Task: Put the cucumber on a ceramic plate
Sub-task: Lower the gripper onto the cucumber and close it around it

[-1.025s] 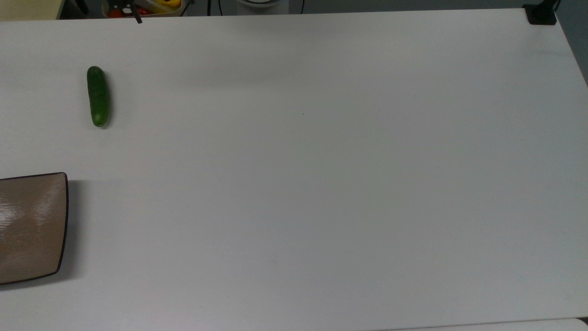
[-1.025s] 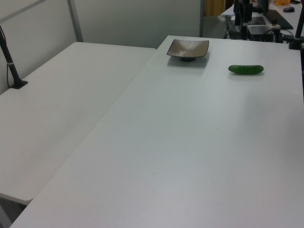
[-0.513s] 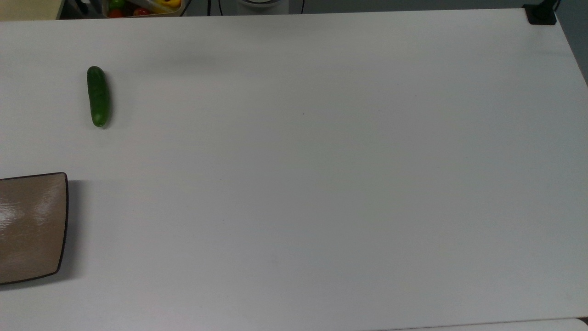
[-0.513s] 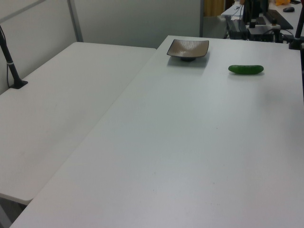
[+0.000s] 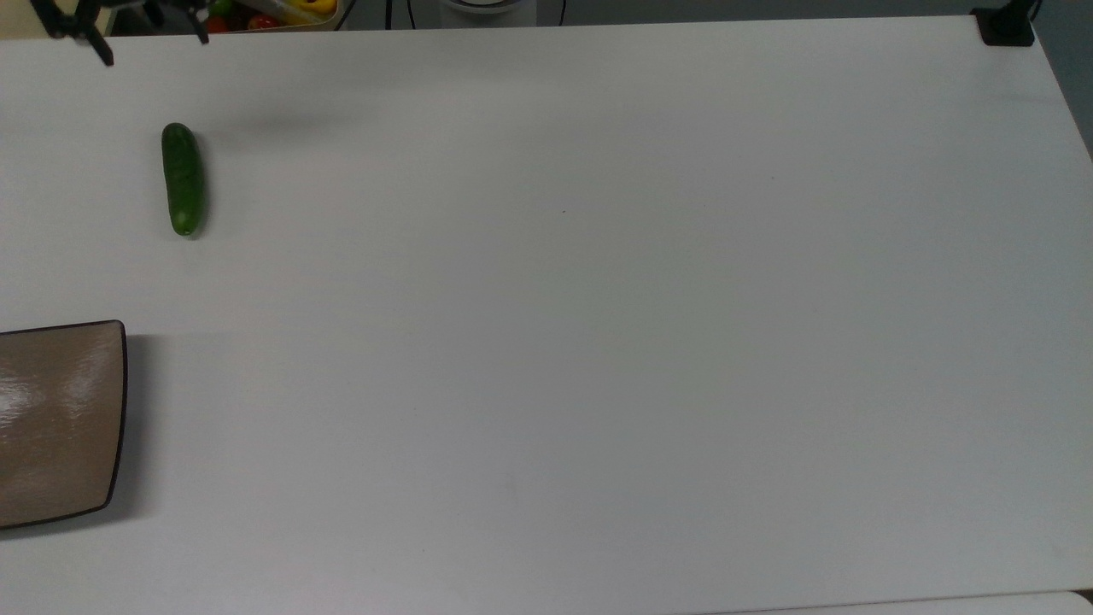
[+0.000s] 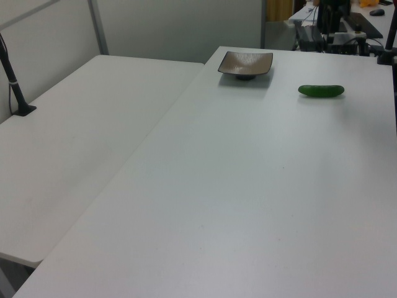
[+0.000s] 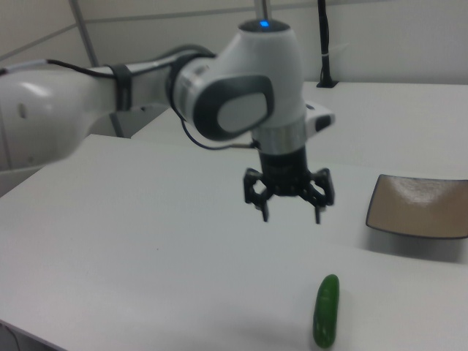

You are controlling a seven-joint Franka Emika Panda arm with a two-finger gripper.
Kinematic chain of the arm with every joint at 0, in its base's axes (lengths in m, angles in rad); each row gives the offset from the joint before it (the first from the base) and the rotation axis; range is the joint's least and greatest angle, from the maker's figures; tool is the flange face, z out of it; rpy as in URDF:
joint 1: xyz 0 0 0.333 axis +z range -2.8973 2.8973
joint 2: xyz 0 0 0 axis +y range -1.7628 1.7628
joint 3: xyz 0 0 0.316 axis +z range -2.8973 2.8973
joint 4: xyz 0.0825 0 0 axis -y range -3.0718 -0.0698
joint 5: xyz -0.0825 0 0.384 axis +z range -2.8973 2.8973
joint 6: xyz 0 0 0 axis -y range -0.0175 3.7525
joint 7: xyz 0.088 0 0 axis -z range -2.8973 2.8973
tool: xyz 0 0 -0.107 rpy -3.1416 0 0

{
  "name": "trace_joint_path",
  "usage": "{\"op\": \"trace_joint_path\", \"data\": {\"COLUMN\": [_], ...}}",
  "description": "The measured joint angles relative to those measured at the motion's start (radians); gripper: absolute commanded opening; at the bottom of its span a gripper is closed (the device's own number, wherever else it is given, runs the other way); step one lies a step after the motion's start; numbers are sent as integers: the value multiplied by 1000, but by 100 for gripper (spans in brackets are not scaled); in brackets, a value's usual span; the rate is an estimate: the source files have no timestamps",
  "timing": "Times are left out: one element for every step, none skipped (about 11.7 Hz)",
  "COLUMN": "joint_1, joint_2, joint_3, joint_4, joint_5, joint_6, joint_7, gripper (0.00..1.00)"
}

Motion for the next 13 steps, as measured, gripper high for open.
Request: {"op": "trace_joint_path", "data": {"joint_1": [-6, -13, -20, -26, -32, -35, -38, -40, -40, -42, -42, -43, -43], "joint_2": [30, 60, 88, 115, 139, 162, 178, 192, 200, 209, 217, 227, 237], "joint_3": [0, 0, 0, 0, 0, 0, 0, 0, 0, 0, 0, 0, 0], "joint_4": [-7, -12, -17, -22, -24, -25, -28, -43, -65, -101, -118, -128, -135], "joint_5": [0, 0, 0, 0, 0, 0, 0, 0, 0, -13, -30, -46, -54], "joint_6": [50, 90, 123, 148, 159, 166, 177, 210, 247, 291, 308, 317, 321], "joint_7": [0, 0, 0, -3, -8, -11, -14, -18, -18, -22, -23, -23, -23], "gripper": [100, 100, 100, 100, 100, 100, 100, 100, 100, 100, 100, 100, 100]}}
